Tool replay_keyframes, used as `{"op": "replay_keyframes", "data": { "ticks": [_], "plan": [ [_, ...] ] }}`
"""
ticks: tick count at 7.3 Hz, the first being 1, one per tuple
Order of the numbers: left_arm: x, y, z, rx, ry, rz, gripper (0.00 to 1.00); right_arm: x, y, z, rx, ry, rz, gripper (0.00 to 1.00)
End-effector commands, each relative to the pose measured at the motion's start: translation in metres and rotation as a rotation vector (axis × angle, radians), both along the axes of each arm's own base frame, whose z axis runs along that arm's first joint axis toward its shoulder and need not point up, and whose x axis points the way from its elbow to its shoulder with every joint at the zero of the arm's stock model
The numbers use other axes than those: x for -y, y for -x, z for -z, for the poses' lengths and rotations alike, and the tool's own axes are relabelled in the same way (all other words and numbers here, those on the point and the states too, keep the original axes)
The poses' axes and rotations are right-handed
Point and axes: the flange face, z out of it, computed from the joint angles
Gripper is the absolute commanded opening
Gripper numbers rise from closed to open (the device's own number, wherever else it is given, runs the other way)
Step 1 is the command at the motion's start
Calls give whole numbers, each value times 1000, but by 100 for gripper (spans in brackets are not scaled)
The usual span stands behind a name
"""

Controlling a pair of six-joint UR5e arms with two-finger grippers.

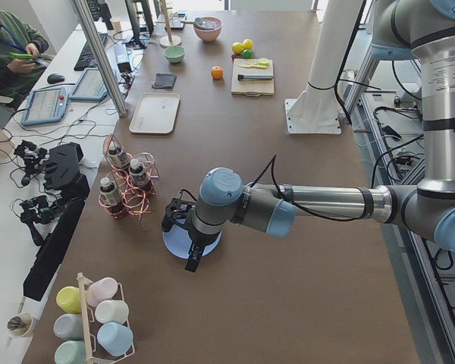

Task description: Pick orange to plate

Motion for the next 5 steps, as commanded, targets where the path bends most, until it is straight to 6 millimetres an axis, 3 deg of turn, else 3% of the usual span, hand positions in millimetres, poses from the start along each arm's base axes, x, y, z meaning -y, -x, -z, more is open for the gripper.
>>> {"op": "replay_keyframes", "data": {
  "ticks": [1, 5],
  "plan": [
    [2, -1, 2, 1, -4, -2, 98, -3, 0, -2, 3, -24, 0, 100],
    [3, -1, 7, 0, -15, -3, 98, -4, 0, -1, 3, -25, -1, 100]
  ]
}}
